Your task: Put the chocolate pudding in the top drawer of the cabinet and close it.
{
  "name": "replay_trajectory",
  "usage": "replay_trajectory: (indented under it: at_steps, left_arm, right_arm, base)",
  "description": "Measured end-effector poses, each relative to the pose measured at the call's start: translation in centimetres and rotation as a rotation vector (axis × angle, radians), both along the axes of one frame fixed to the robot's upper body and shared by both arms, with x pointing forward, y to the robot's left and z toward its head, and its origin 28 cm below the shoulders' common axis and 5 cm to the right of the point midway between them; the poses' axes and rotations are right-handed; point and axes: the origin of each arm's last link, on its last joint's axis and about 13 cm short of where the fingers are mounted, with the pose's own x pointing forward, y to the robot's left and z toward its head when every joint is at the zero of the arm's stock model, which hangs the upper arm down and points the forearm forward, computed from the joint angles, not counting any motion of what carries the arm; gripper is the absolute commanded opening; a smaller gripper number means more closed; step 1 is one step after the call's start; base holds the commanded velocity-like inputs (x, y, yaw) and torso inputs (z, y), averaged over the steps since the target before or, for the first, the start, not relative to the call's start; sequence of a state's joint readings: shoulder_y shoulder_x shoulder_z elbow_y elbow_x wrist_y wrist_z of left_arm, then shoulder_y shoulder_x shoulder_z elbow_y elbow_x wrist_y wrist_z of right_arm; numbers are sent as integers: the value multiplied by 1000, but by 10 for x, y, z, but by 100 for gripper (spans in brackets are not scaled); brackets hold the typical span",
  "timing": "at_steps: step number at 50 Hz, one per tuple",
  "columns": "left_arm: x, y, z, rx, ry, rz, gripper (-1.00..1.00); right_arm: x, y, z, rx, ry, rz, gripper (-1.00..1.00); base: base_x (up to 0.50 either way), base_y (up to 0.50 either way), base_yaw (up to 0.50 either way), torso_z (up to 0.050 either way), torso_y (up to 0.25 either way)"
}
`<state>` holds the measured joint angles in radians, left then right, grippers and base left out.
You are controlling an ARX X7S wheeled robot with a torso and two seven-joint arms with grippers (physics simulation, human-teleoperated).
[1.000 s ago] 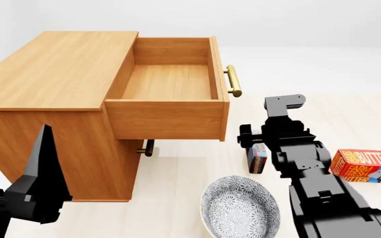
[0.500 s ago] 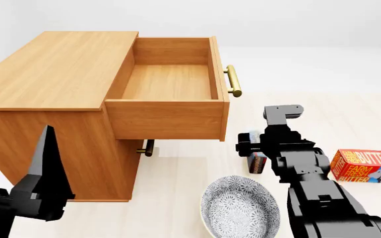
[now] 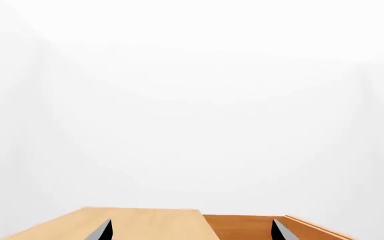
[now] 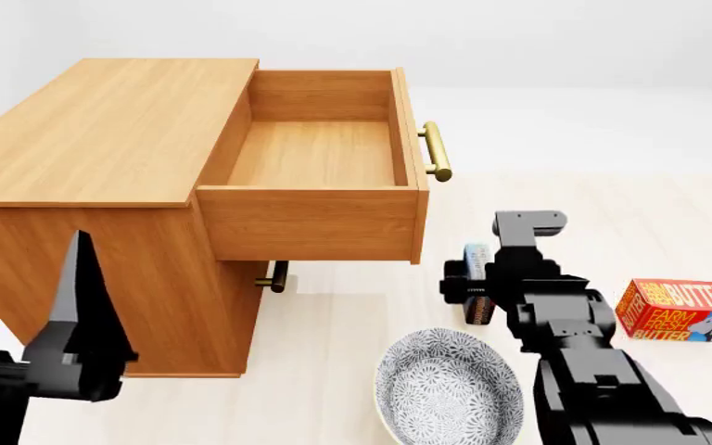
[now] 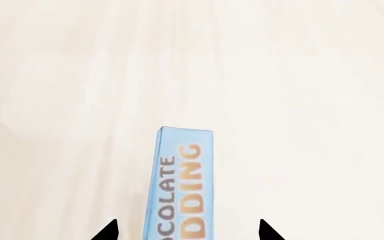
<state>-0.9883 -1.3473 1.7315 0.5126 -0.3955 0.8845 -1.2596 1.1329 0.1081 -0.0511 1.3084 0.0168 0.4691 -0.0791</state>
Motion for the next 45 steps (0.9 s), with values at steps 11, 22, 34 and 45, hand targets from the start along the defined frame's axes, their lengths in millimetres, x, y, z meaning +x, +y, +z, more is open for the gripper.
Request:
replay_trajectory:
  at_steps: [11,22,34,45]
  left_arm:
    - [4,-2,-3,-1,-11,51,100]
    - [8,-2,-8,-17,28,50,100]
    - [8,-2,-13,-2,40,-7,100]
    - [2,-5,-14,29,39,-69,100]
  right_arm:
    - [-3,0,-5,5,11,-1,100]
    - [-4,1,-9,-2,14,3,100]
    - [-5,2,-11,-8,6,11,100]
    - [-4,3,-11,-16,-3,21,100]
  base:
    - [0,0,0,0,0]
    - [0,0,0,0,0]
    - [0,0,0,1,-18]
    - [0,0,0,5,-110]
